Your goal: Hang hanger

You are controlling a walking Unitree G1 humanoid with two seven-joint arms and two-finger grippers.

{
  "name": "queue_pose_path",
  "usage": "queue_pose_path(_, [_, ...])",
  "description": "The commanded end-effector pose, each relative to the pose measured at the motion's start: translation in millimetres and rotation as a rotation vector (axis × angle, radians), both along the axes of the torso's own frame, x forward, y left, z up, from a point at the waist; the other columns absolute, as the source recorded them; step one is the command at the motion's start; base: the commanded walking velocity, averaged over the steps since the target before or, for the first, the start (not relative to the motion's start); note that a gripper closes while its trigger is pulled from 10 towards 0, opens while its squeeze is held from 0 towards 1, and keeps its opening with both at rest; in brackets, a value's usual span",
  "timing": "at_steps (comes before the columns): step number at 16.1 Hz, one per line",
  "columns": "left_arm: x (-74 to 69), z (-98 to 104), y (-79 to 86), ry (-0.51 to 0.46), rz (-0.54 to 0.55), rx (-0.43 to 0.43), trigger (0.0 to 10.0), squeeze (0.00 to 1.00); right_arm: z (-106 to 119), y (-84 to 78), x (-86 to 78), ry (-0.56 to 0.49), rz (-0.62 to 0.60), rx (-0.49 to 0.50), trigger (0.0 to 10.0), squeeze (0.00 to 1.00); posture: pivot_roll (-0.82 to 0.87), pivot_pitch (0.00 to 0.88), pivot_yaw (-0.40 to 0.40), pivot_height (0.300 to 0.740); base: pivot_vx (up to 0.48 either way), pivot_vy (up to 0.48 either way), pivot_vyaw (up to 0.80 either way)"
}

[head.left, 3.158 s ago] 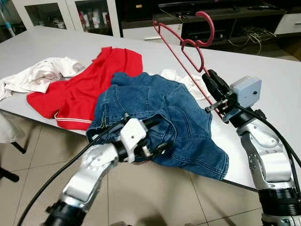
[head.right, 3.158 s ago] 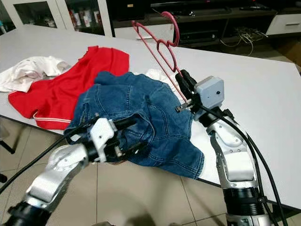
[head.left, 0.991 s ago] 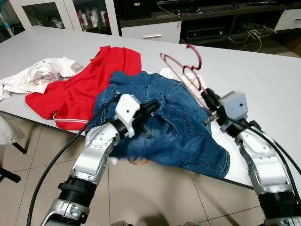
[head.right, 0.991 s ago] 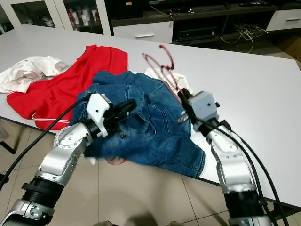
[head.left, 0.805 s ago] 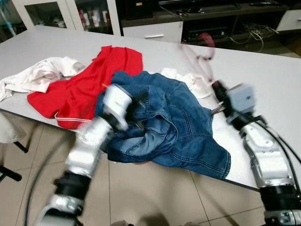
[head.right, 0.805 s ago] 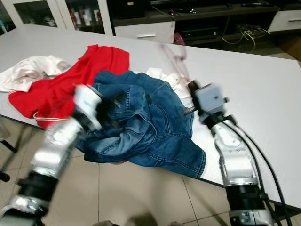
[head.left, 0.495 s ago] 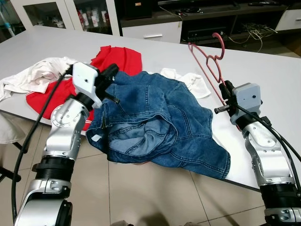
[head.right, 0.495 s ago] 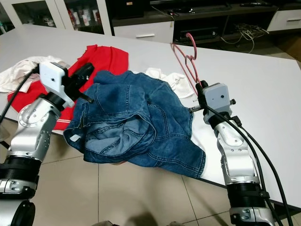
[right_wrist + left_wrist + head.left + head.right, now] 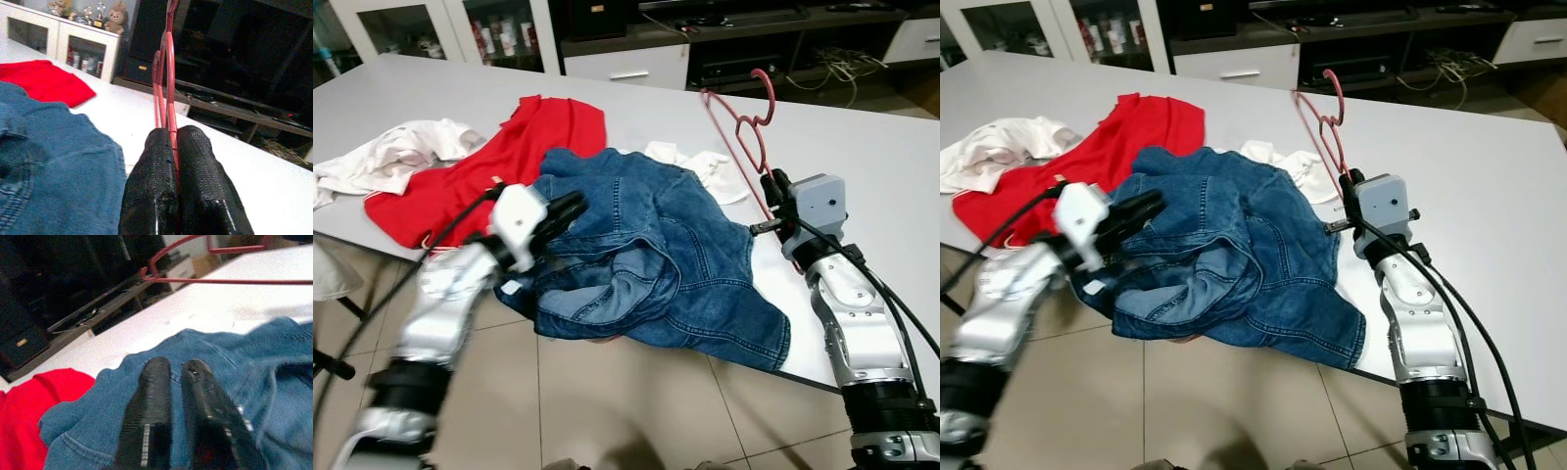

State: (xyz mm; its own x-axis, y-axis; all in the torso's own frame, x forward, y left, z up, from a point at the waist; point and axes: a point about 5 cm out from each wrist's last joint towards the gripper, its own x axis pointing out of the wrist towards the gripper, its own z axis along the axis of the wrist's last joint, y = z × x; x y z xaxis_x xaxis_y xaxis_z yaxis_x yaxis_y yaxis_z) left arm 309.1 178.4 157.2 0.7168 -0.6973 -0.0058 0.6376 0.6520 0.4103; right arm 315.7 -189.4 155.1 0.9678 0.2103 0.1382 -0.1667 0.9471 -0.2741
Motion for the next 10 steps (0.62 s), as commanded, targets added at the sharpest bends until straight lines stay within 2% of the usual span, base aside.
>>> queue_pose_path(1, [-4.1, 5, 1.2, -0.016, -0.052, 0.029, 10.0, 1.00, 9, 9.7, 3.8, -0.023, 0.038, 0.015, 10.0, 0.00, -0.08, 0.000, 0.060, 0.740, 0.000, 0.000, 0.00])
queue_pose_path(5, [-16.3, 2, -2.4, 0.030, -0.162, 0.060, 10.0, 1.00, 6, 14.4, 3.4, -0.008, 0.060, 0.001, 10.0, 0.00, -0.07, 0.000, 0.063, 0.740, 0.000, 0.000, 0.00])
queue_pose_path(7, [-20.1, -10, -3.2, 0.073, -0.194, 0.109, 10.0, 1.00, -9, 15.2, -0.7, 0.037, 0.082, -0.151, 10.0, 0.00, -0.08, 0.000, 0.068, 0.740, 0.000, 0.000, 0.00])
queue_pose_path(8, [-18.2, -16, -1.0, 0.089, -0.180, 0.150, 10.0, 1.00, -9, 16.6, -1.6, 0.034, 0.082, -0.150, 10.0, 0.00, -0.08, 0.000, 0.068, 0.740, 0.000, 0.000, 0.00])
queue_pose_path(9, [-16.2, -19, 0.7, 0.092, -0.163, 0.171, 10.0, 0.02, -8, 17.5, -1.9, 0.031, 0.082, -0.146, 10.0, 0.00, -0.09, 0.000, 0.072, 0.740, 0.000, 0.000, 0.00])
queue_pose_path(10, [-13.2, -20, 3.0, 0.092, -0.139, 0.193, 10.0, 0.00, -7, 18.8, -2.2, 0.027, 0.083, -0.139, 10.0, 0.00, -0.09, 0.000, 0.072, 0.740, 0.000, 0.000, 0.00])
